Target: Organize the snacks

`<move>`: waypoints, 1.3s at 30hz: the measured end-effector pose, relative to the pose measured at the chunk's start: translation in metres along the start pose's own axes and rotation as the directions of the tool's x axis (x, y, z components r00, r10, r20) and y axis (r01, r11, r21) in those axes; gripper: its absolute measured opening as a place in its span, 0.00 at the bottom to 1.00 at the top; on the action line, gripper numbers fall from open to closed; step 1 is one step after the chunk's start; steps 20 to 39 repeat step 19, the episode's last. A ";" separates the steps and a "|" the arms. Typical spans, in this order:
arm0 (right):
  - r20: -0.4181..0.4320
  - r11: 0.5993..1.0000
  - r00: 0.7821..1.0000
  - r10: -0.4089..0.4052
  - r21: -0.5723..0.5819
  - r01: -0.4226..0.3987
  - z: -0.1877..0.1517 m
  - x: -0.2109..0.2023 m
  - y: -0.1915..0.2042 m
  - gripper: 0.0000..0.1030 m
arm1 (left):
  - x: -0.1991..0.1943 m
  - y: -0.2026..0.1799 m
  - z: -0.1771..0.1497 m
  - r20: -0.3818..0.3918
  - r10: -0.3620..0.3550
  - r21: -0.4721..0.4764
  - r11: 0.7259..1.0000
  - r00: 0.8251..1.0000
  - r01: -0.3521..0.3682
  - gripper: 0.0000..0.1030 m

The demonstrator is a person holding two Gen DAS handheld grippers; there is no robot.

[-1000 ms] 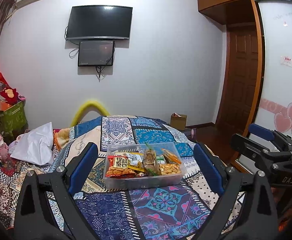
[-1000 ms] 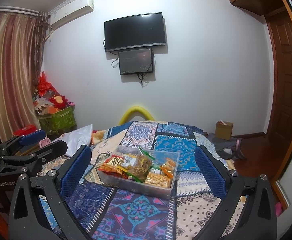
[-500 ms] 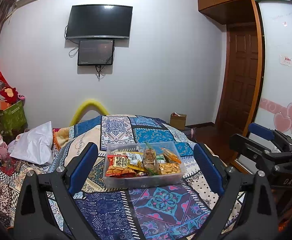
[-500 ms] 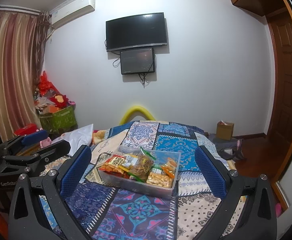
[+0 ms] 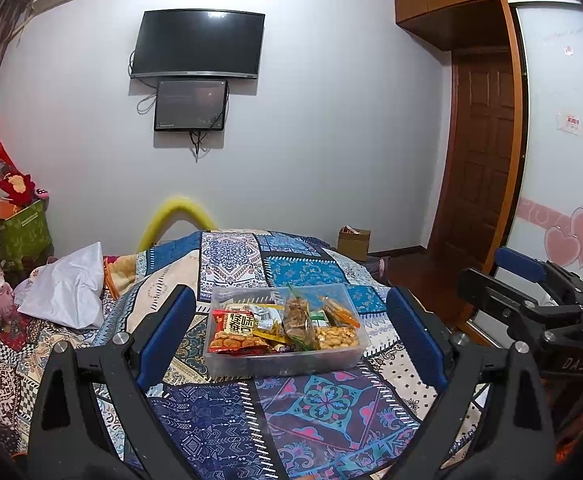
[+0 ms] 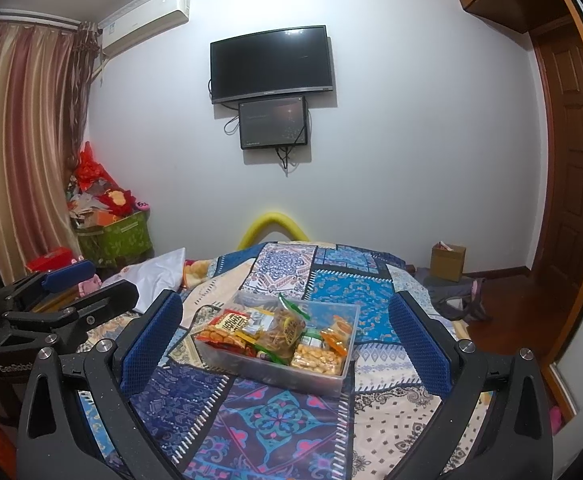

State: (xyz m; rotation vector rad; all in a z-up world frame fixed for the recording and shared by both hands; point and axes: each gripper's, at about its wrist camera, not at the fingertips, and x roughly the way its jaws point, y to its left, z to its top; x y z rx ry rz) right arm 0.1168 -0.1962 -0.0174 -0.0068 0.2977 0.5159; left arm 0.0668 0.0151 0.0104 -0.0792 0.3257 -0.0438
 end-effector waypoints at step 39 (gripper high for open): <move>-0.007 1.000 1.000 -0.009 0.008 0.009 -0.003 -0.002 -0.003 1.00 | 0.000 -0.004 -0.003 -0.008 -0.008 0.005 1.000 1.000 0.008 0.94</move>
